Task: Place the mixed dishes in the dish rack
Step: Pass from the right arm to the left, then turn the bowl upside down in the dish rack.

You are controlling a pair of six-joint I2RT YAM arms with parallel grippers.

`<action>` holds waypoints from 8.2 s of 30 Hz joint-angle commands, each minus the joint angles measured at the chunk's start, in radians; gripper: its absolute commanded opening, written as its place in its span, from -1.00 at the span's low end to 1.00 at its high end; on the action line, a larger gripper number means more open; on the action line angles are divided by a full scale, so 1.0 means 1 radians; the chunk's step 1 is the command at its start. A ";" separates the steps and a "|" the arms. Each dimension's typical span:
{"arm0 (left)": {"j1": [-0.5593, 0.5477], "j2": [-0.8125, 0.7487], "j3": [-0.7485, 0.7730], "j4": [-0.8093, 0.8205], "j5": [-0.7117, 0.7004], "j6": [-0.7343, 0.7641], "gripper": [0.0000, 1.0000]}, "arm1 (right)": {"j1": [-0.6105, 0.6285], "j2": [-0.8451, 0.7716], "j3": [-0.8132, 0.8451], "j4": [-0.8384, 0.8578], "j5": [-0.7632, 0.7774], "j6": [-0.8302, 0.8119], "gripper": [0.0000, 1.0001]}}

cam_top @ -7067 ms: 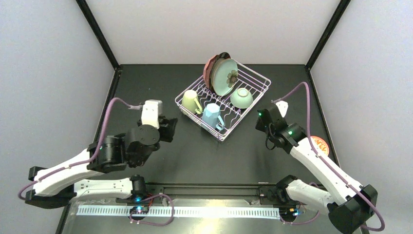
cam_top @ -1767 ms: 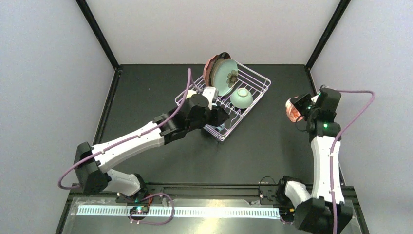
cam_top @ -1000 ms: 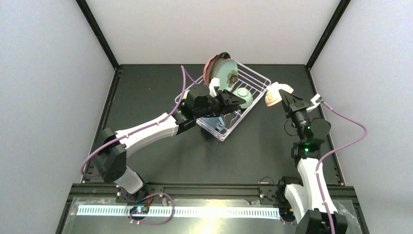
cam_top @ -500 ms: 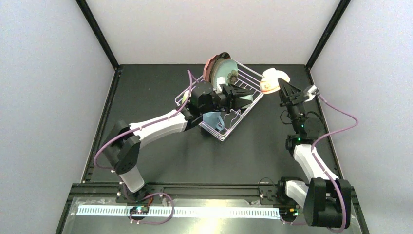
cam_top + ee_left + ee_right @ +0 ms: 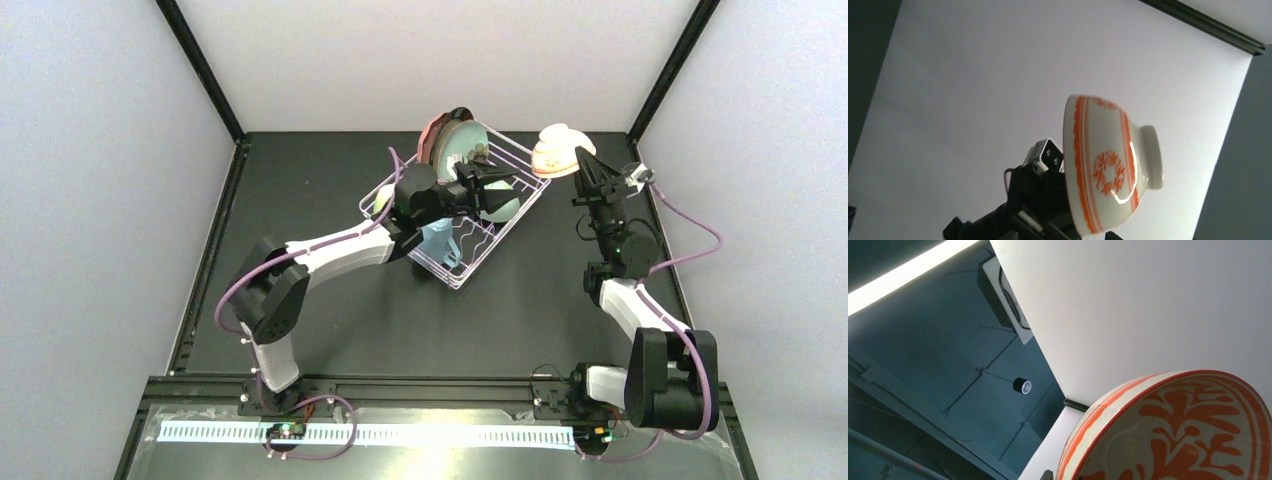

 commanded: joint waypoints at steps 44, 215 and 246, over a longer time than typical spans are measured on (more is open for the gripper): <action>-0.002 0.365 0.376 0.388 -0.143 -0.239 0.98 | 0.040 0.105 -0.102 0.478 -0.018 0.177 -1.00; 0.124 0.743 0.760 -0.132 -0.460 -0.046 -0.97 | 0.094 0.183 0.549 -1.493 0.086 -1.428 -0.23; 0.144 0.655 0.713 -0.304 -0.418 -0.028 -0.97 | 0.083 0.671 1.020 -1.611 0.058 -1.512 0.19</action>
